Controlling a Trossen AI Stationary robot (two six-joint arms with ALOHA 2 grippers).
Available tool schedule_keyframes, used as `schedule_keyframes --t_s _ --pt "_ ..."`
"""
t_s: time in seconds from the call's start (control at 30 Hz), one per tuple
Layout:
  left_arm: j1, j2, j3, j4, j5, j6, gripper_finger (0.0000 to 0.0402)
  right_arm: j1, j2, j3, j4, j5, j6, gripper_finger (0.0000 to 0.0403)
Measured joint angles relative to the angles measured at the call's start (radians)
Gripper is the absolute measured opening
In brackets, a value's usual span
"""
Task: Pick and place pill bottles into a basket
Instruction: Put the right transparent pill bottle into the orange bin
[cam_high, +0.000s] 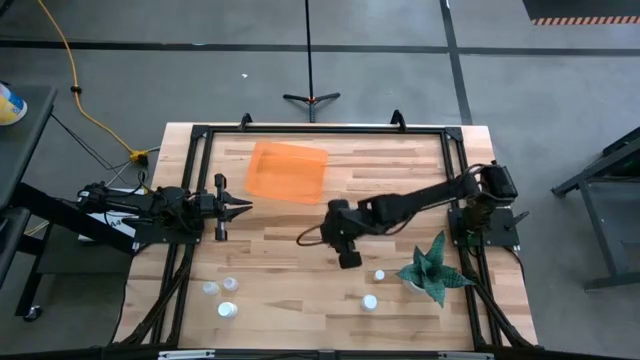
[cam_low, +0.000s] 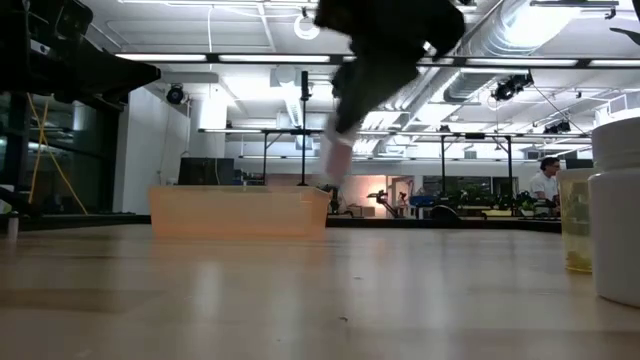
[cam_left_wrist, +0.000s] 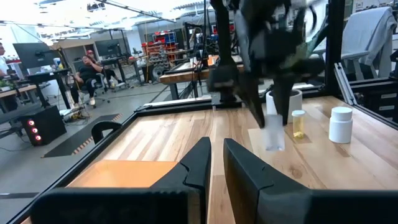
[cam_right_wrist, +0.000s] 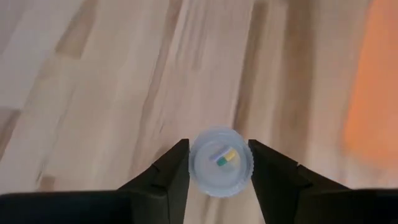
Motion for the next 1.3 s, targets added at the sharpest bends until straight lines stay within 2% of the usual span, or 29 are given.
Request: schedule_keyframes --t_s 0.23,0.43,0.57,0.73,0.9,1.07,1.3 --pt "0.000 0.000 0.000 0.000 0.000 0.000 0.0079 -0.125 0.000 0.105 0.008 -0.017 -0.169 0.0128" --pt "0.000 0.000 0.000 0.000 0.000 0.000 0.0079 -0.222 0.000 0.127 0.099 -0.026 -0.255 0.0140" --pt "0.000 0.000 0.000 0.000 0.000 0.000 0.0079 -0.275 0.000 0.127 0.156 -0.070 -0.270 0.0138" --pt "0.000 0.000 0.000 0.000 0.000 0.000 0.0079 -0.315 0.000 0.127 0.179 -0.072 -0.294 0.0127" --pt "0.000 0.000 0.000 0.001 0.000 0.000 0.0079 -0.343 0.005 0.164 0.183 -0.070 -0.305 0.0136" --pt "0.000 0.000 0.000 0.002 0.000 0.000 0.0079 -0.359 0.068 0.335 0.069 -0.067 -0.324 0.0131" --pt "0.000 0.000 0.000 0.001 0.000 0.010 0.0079 -0.385 0.279 0.658 -0.280 -0.066 -0.325 0.0137"
